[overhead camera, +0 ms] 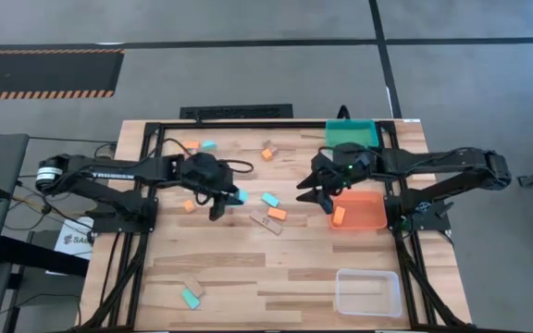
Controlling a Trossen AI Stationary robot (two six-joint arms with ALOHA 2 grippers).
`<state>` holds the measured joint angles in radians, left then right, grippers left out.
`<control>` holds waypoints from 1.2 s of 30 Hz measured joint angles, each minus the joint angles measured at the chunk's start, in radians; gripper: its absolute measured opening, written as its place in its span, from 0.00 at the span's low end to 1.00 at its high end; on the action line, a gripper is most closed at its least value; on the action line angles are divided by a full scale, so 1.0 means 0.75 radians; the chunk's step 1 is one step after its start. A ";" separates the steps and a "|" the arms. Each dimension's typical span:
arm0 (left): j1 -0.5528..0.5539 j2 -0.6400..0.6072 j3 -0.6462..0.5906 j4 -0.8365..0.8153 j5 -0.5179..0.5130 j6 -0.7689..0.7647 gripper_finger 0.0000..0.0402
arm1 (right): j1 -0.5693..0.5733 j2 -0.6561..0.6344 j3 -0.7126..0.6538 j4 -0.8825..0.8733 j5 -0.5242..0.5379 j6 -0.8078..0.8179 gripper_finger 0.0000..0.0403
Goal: Sort & place blocks by color
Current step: Put the blue block into the blue bin
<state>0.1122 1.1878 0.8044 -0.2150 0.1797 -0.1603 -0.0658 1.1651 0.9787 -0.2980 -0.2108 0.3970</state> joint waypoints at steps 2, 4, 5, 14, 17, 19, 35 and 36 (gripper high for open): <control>-0.013 0.001 -0.027 0.158 -0.029 -0.060 0.26 | 0.000 -0.029 0.000 -0.011 0.003 -0.018 0.59; -0.021 0.002 -0.060 0.294 -0.061 -0.111 0.26 | 0.000 -0.055 0.001 -0.022 0.003 -0.028 0.59; -0.026 0.013 -0.074 0.374 -0.092 -0.122 0.26 | 0.000 -0.064 0.001 -0.032 0.003 -0.028 0.59; 0.030 0.371 -0.100 0.977 -0.415 -0.120 0.26 | 0.023 -0.206 0.000 -0.146 0.006 0.016 0.59; 0.067 0.560 -0.053 1.238 -0.412 -0.165 0.26 | 0.027 -0.247 -0.001 -0.168 0.007 0.022 0.59; 0.095 0.688 0.024 1.368 -0.410 -0.202 0.26 | 0.027 -0.269 -0.001 -0.189 0.014 0.029 0.59; 0.248 1.498 1.182 1.142 -0.321 -0.421 0.26 | 0.026 -0.352 -0.001 -0.343 0.040 0.043 0.59; 0.255 1.550 1.267 1.097 -0.316 -0.434 0.27 | 0.026 -0.353 -0.001 -0.340 0.039 0.044 0.59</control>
<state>0.3038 2.3505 1.7548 0.6080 -0.0570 -0.4859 -0.0460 0.9001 0.9783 -0.5527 -0.1814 0.4297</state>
